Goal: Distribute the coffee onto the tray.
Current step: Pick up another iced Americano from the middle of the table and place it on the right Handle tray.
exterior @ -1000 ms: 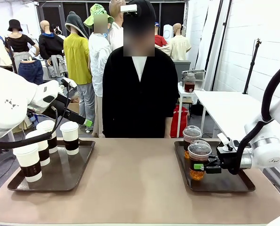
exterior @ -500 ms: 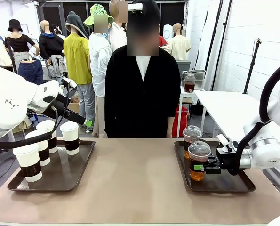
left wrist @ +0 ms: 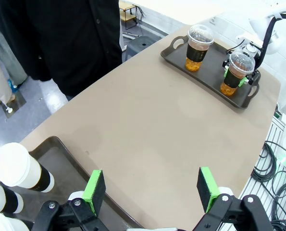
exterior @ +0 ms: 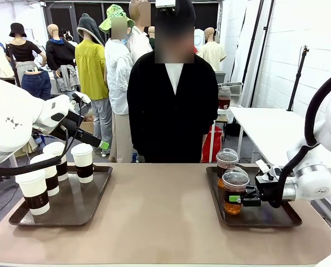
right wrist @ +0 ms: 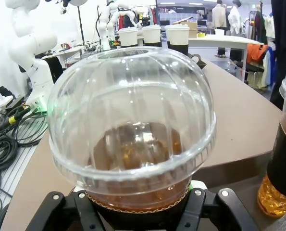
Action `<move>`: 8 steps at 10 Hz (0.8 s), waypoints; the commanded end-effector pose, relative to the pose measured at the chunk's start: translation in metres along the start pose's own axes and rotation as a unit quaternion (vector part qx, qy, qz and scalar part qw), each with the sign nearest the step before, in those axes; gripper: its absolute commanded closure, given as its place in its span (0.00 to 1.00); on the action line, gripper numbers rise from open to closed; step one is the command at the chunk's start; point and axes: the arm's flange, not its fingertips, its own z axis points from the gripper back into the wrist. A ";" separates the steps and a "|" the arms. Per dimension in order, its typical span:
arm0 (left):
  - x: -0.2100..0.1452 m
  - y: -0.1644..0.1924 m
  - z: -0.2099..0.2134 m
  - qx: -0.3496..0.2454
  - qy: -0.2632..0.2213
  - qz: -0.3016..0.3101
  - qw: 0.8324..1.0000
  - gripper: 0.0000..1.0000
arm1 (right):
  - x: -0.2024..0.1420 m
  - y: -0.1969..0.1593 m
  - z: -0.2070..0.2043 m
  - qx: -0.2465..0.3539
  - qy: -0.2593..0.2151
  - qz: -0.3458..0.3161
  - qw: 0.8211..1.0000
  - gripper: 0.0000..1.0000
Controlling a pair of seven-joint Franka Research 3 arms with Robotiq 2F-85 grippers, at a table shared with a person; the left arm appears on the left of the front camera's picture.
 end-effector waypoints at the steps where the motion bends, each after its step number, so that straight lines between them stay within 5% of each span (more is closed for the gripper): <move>1: -0.001 0.001 0.000 -0.003 0.001 0.002 1.000 0.00 | -0.004 -0.004 0.006 0.007 0.012 -0.009 1.000 0.19; 2: -0.001 0.001 0.000 -0.003 0.001 0.002 1.000 0.00 | -0.003 -0.004 0.005 0.008 0.013 -0.013 1.000 0.00; 8: -0.001 0.001 0.000 -0.003 0.001 0.002 1.000 0.00 | 0.000 0.008 0.020 -0.017 0.018 -0.031 0.999 0.00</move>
